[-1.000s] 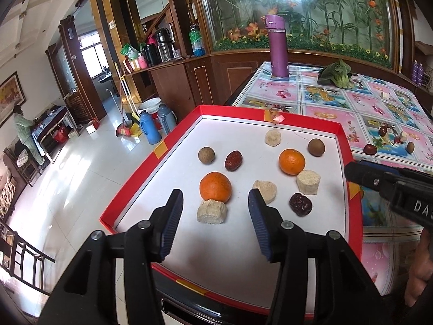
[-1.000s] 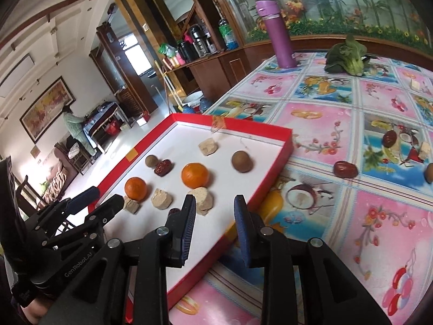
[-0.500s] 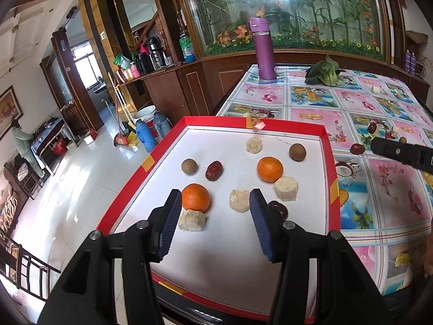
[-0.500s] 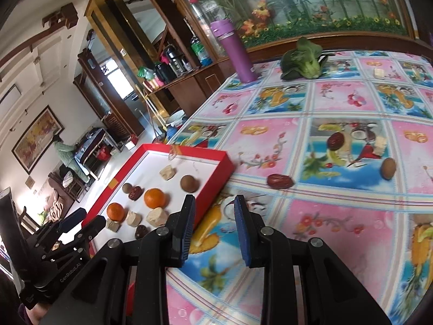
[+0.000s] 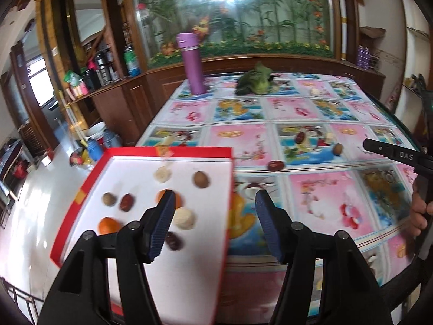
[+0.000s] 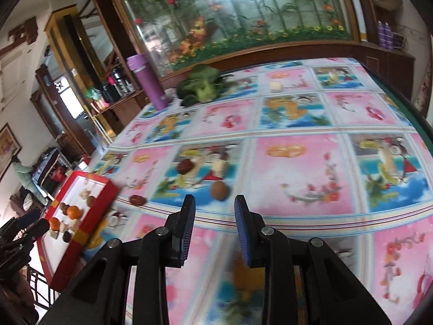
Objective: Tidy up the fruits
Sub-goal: 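Grasp a red date with the left tool while the right tool grasps a brown nut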
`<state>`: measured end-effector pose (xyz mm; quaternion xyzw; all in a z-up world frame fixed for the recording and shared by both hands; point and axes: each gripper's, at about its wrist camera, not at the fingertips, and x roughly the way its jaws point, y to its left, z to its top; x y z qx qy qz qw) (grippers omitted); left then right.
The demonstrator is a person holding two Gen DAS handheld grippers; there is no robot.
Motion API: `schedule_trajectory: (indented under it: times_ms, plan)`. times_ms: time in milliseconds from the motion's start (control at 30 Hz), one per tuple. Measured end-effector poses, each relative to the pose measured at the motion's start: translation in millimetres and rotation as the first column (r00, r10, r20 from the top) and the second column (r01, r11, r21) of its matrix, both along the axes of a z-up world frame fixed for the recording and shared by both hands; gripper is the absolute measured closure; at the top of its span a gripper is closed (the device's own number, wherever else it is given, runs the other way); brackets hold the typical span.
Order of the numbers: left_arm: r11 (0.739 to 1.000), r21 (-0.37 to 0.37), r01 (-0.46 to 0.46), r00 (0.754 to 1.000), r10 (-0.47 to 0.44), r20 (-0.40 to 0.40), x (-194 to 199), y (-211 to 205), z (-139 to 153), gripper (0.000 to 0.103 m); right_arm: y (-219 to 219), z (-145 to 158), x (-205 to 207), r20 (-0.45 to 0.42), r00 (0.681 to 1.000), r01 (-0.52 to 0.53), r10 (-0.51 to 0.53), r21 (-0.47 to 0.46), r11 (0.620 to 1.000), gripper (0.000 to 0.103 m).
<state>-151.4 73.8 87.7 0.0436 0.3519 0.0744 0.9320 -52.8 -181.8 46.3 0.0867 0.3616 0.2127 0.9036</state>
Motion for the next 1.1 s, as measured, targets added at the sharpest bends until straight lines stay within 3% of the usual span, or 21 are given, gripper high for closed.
schedule_trajectory:
  times_ms: [333,433,633,700,833,1100]
  plan:
    - [0.997,-0.041,0.063,0.995,-0.066,-0.076,29,-21,-13,0.041,26,-9,24,-0.05,0.996,-0.082,0.077,-0.105,0.991,0.071]
    - [0.995,-0.057,0.078,0.993,-0.083,-0.084,40,-20,-15,0.041,40,-13,33,-0.043,0.996,-0.08,0.074,-0.17,0.982,0.071]
    - [0.99,-0.072,0.12,0.986,-0.127,-0.107,67,-27,-27,0.041,48,-24,45,-0.073,0.996,-0.06,0.045,-0.211,0.976,0.071]
    - [0.992,-0.058,0.115,0.985,-0.122,-0.124,76,-29,-32,0.041,48,-27,48,-0.083,0.995,-0.067,0.051,-0.211,0.975,0.071]
    - [0.989,-0.061,0.133,0.98,-0.141,-0.143,90,-32,-38,0.041,51,-31,49,-0.097,0.993,-0.08,0.06,-0.217,0.973,0.083]
    - [0.984,-0.055,0.171,0.97,-0.178,-0.165,114,-46,-47,0.04,30,-26,52,-0.145,0.989,-0.037,0.019,-0.119,0.992,0.083]
